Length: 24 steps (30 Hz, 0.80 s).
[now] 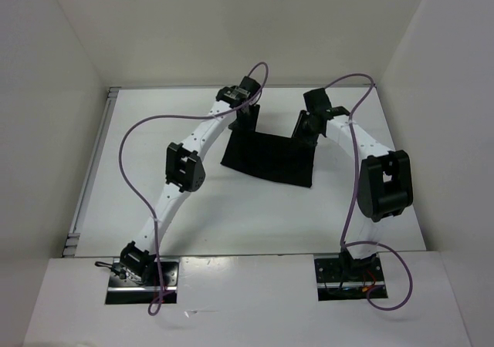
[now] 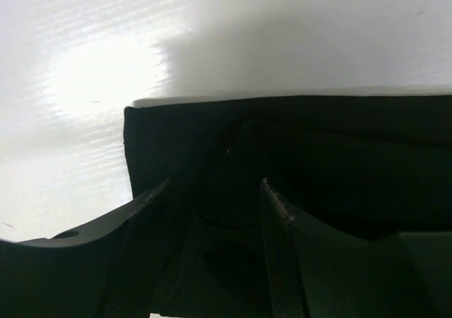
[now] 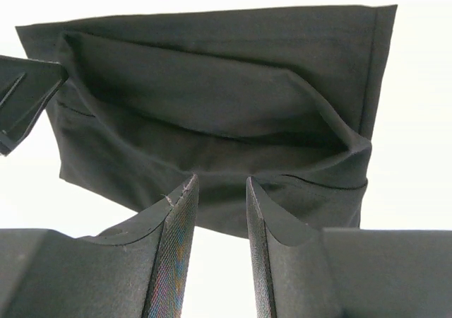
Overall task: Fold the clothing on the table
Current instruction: Fold the skirt
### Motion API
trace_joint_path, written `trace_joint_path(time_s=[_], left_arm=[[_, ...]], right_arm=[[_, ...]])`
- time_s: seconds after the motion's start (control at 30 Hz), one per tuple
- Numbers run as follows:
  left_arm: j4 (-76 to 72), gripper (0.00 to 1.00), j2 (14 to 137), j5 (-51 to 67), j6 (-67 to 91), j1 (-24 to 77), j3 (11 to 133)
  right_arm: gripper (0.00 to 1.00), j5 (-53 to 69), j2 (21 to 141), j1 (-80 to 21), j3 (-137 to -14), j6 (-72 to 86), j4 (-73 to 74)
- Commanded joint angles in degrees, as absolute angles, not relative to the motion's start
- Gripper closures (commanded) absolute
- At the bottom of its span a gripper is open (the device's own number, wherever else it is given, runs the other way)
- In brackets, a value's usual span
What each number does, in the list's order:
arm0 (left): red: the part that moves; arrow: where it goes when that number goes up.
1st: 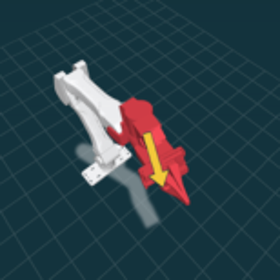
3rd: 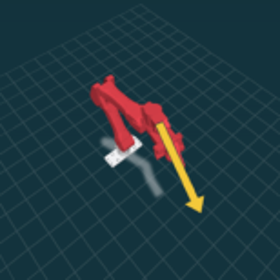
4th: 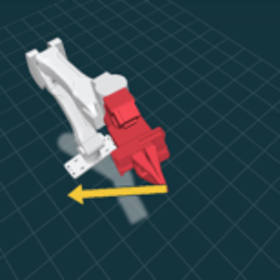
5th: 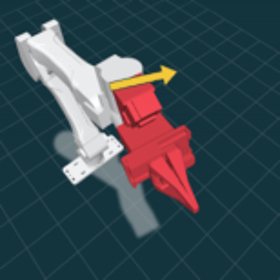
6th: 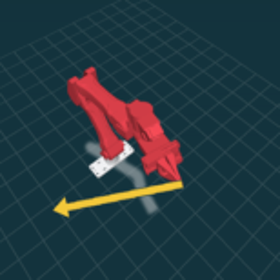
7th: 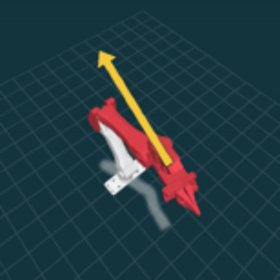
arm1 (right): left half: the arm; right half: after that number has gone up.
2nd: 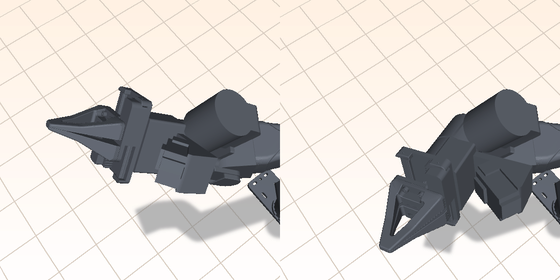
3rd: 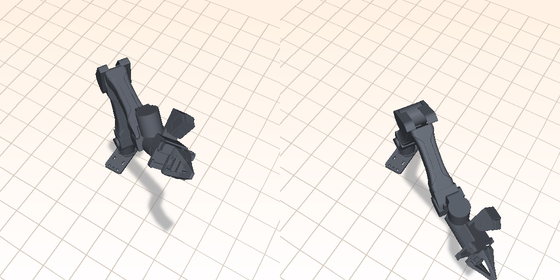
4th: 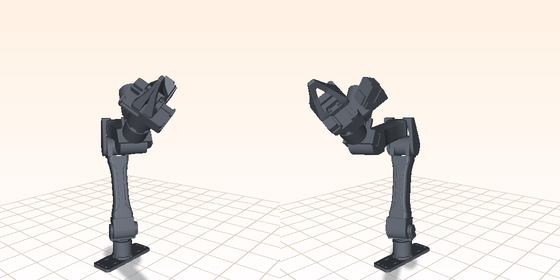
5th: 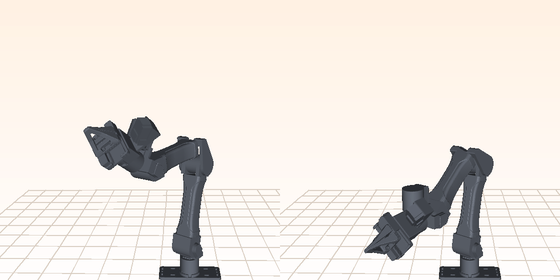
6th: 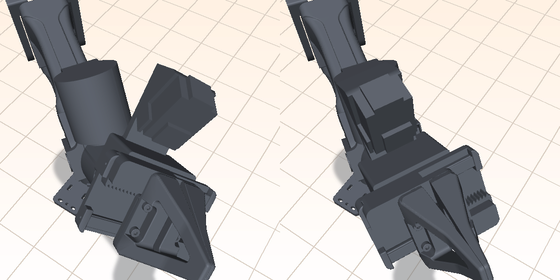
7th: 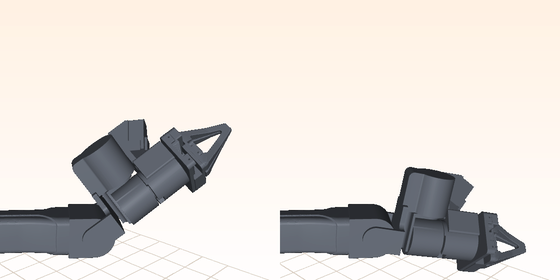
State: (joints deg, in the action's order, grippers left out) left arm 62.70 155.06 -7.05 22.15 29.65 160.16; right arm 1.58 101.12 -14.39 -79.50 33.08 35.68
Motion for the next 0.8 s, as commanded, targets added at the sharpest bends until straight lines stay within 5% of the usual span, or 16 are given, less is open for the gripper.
trace_joint_path(time_s=[0.0, 0.4, 0.77], left_arm=[[67.8, 0.41, 157.5, -9.1, 21.3, 30.9, 167.4], [64.6, 0.39, 157.5, -0.4, 24.1, 30.9, 168.0], [67.6, 0.41, 160.4, -9.9, 23.5, 31.5, 167.4]], right_arm=[[0.61, 0.0, 99.3, -15.0, -78.7, 32.3, 35.9], [0.61, 0.0, 98.8, -15.0, -78.2, 32.3, 35.9], [0.61, 0.0, 97.7, -15.0, -77.7, 32.3, 35.9]])
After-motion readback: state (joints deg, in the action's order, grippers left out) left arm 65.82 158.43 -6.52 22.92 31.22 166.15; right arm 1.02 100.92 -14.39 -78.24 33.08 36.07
